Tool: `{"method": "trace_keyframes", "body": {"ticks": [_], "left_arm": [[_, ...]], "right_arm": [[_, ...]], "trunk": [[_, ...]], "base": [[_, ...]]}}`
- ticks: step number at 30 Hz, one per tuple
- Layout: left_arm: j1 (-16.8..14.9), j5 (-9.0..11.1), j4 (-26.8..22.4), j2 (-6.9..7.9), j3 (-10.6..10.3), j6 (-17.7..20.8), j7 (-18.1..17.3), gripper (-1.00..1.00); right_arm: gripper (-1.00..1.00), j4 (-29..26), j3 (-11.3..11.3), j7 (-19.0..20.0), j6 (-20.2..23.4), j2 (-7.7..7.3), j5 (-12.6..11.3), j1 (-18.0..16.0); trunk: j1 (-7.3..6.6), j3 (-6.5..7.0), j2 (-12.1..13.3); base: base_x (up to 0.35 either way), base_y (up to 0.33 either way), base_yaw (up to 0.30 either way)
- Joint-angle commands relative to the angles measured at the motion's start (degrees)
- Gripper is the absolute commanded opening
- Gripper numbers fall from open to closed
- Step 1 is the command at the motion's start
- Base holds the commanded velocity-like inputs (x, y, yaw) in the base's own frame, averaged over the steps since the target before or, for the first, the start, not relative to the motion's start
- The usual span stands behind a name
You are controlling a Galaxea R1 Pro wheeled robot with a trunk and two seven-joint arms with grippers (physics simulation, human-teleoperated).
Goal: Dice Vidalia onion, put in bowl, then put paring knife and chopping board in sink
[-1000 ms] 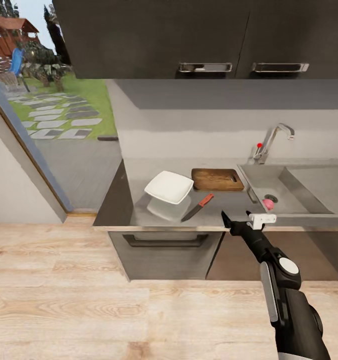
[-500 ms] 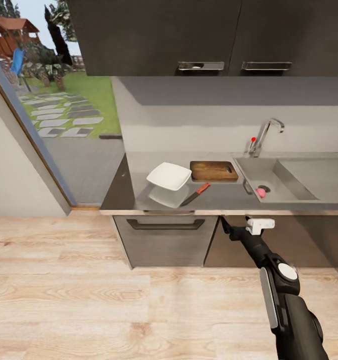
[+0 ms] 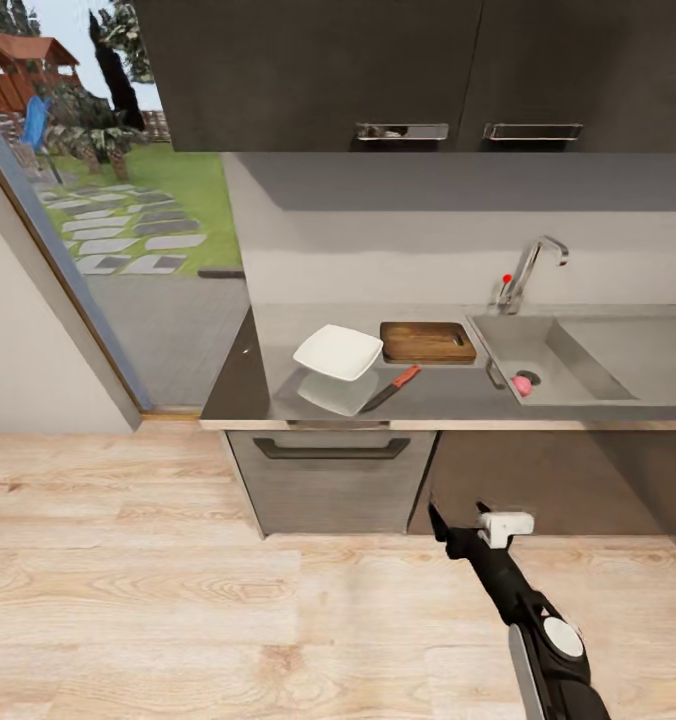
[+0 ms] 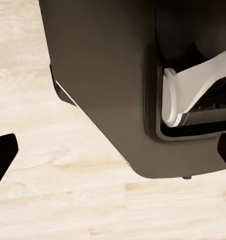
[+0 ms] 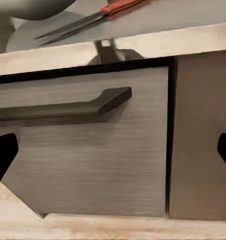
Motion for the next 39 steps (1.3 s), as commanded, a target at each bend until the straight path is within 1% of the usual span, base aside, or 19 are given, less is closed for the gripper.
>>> {"method": "trace_keyframes", "body": {"ticks": [1, 5, 8, 9, 11, 15, 16, 17, 18, 19, 20, 21, 25, 27, 28, 30, 35, 37, 39], "left_arm": [[-0.64, 0.60, -0.11, 0.26, -0.29, -0.10, 0.04, 1.00], [-2.34, 0.60, -0.14, 0.69, -0.29, -0.11, 0.04, 1.00], [-3.04, 0.60, -0.12, 0.76, -0.29, -0.11, 0.04, 1.00], [-3.60, 0.60, -0.11, 0.79, -0.29, -0.13, 0.04, 1.00], [-3.79, 0.60, -0.10, 0.80, -0.29, -0.17, 0.04, 1.00], [-4.11, 0.60, -0.08, 0.80, -0.29, -0.19, 0.09, 1.00], [-4.13, 0.60, -0.10, 0.80, -0.29, -0.20, 0.10, 1.00], [-4.26, 0.60, -0.27, 0.76, -0.22, -0.20, 0.26, 1.00], [-4.42, 0.60, -0.30, 0.73, -0.08, -0.20, 0.59, 1.00], [-4.77, 0.60, -0.28, 0.66, 0.20, -0.18, 1.24, 1.00], [-5.60, 0.67, -0.10, 0.38, 1.35, -0.02, 4.69, 1.00], [-5.81, 0.72, -0.04, 0.26, 1.68, 0.04, 6.37, 1.00], [-6.08, 1.47, 0.06, -0.27, 2.15, 0.12, 9.51, 1.00], [-6.13, 2.81, 0.21, -0.54, 2.25, 0.13, 10.08, 1.00], [-6.16, 5.20, 0.49, -0.93, 2.31, 0.11, 10.38, 1.00], [-6.17, 6.76, 0.62, -1.08, 2.33, 0.09, 10.45, 1.00], [-6.19, 8.42, 0.78, -1.19, 2.31, -0.16, 10.24, 1.00], [-6.18, 8.63, 1.55, -1.27, 2.22, -0.50, 9.96, 1.00], [-6.18, 8.66, 1.92, -1.26, 2.16, -0.58, 9.85, 1.00]], "right_arm": [[1.00, 0.63, -0.21, 0.96, -0.37, 0.07, 0.55, 1.19], [1.00, 3.97, -0.25, 2.84, -3.79, 0.06, 2.23, 4.83], [1.00, 7.33, -0.25, 3.34, -8.68, 0.09, 3.18, 6.86], [1.00, 12.04, -0.32, 3.50, -11.51, -0.01, 3.68, 7.99], [1.00, 16.02, -0.42, 3.52, -12.28, -0.36, 3.80, 8.28], [1.00, 25.34, -0.55, 3.35, -13.65, -2.29, 3.90, 8.52], [1.00, 26.51, -0.56, 3.33, -13.96, -2.61, 3.91, 8.53], [1.00, 33.02, -0.58, 3.26, -16.74, -4.06, 3.92, 8.60], [1.00, 35.70, -0.58, 3.25, -18.42, -4.69, 3.92, 8.62], [1.00, 38.32, -0.57, 3.21, -20.16, -5.21, 3.92, 8.64], [1.00, 44.58, -0.56, 3.17, -23.79, -6.00, 3.93, 8.66], [1.00, 47.10, -0.54, 3.16, -24.80, -6.23, 3.93, 8.66], [1.00, 54.79, -0.47, 3.10, -27.63, -7.28, 3.93, 8.67], [1.00, 58.31, -0.44, 3.03, -29.55, -7.62, 3.96, 8.67], [1.00, 62.64, -0.42, 2.40, -31.87, -7.93, 3.98, 8.67], [1.00, 65.51, -0.37, 1.14, -33.04, -8.12, 4.00, 8.67], [1.00, 72.32, -0.19, -4.03, -34.32, -8.76, 4.01, 8.71], [1.00, 76.70, -0.16, -7.53, -34.53, -10.18, 4.01, 8.73], [1.00, 77.51, -0.15, -9.02, -34.52, -10.80, 3.97, 8.75]], "trunk": [[0.03, -0.08, -0.09], [0.03, -0.08, -0.09], [0.03, -0.08, -0.09], [0.03, -0.08, -0.09], [0.03, -0.08, -0.09], [0.03, -0.08, -0.09], [0.03, -0.08, -0.09], [0.03, -0.08, -0.09], [0.03, -0.08, -0.09], [0.03, -0.08, -0.09], [0.03, -0.08, -0.09], [0.03, -0.08, -0.09], [0.03, -0.08, -0.09], [0.03, -0.08, -0.09], [0.03, -0.08, -0.09], [0.03, -0.08, -0.09], [0.03, -0.08, -0.09], [0.03, -0.08, -0.09], [0.03, -0.08, -0.09]], "base": [[0.000, 0.000, 0.000], [0.000, 0.000, 0.000], [0.000, 0.000, 0.000], [0.000, 0.000, 0.000], [0.000, 0.000, 0.000], [0.000, 0.000, 0.000], [0.000, 0.000, 0.000], [0.000, 0.000, 0.000], [0.000, 0.000, 0.000], [0.000, 0.000, 0.000], [0.000, 0.000, 0.000], [0.000, 0.000, 0.000], [0.000, 0.000, 0.000], [0.000, 0.000, 0.000], [0.000, 0.000, 0.000], [0.000, 0.000, 0.000], [0.000, 0.000, 0.000], [0.000, 0.000, 0.000], [0.000, 0.000, 0.000]]}}
